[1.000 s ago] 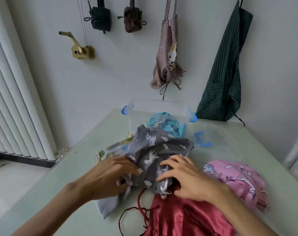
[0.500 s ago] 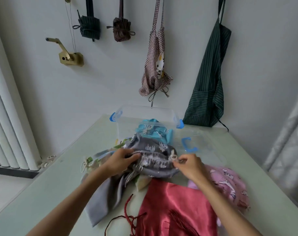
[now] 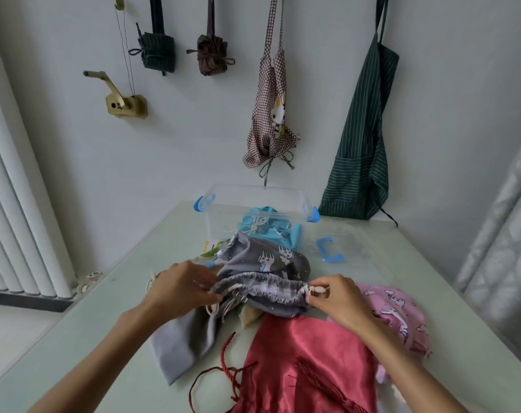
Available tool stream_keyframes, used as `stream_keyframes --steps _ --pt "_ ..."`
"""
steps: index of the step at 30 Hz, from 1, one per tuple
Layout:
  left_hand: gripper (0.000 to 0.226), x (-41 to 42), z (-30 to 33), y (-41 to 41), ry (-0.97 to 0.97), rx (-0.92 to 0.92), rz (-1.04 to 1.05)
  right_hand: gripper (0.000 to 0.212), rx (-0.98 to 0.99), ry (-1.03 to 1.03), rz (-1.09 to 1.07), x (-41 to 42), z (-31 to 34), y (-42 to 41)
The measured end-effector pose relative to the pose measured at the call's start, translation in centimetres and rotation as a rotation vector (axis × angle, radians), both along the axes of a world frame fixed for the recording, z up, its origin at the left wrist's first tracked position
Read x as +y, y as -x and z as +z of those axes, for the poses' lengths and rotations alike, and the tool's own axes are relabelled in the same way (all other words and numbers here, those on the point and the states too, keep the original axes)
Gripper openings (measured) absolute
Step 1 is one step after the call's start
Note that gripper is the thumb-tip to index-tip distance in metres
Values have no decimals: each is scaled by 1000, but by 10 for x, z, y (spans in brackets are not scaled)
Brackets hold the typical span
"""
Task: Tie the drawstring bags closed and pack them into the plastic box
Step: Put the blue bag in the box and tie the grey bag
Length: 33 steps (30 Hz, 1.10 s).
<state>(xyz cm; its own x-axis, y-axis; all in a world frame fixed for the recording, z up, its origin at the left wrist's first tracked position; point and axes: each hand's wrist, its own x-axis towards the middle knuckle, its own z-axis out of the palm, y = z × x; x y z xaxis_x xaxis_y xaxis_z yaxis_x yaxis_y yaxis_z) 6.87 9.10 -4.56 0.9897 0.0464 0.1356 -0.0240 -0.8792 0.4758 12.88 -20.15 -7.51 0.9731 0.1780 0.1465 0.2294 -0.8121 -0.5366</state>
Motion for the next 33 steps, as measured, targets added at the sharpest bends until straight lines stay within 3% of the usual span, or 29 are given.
stream_keyframes --steps 3,6,9,12,15,18,20,25,27,30,33 --pt "26 2 -4 3 10 20 -78 6 19 -28 -22 -1 -5 1" --pt "12 -2 -7 7 76 -53 34 8 39 -342 -59 -4 0 3" --pt "5 -9 -11 9 448 29 14 17 93 -663 -68 -5 14 11" --pt "23 -17 -10 15 881 118 -19 23 89 -849 -68 -6 26 17" --pt "25 -21 -6 18 1205 181 -70 18 66 -1044 -113 -13 43 21" --pt "36 -21 -1 21 1386 304 -132 14 116 -1215 -131 -25 58 25" --pt "25 -26 0 21 1499 361 -126 14 166 -1261 -124 -31 62 28" --pt "25 -34 6 16 1831 264 -4 6 258 -1423 -156 -41 61 34" --pt "33 -36 7 18 1712 275 31 5 261 -1457 -172 -44 59 37" --pt "77 -46 13 32 1103 355 8 4 231 -1471 -187 -41 59 39" --pt "99 -64 31 57 785 614 -157 4 198 -1522 -217 -32 56 39"
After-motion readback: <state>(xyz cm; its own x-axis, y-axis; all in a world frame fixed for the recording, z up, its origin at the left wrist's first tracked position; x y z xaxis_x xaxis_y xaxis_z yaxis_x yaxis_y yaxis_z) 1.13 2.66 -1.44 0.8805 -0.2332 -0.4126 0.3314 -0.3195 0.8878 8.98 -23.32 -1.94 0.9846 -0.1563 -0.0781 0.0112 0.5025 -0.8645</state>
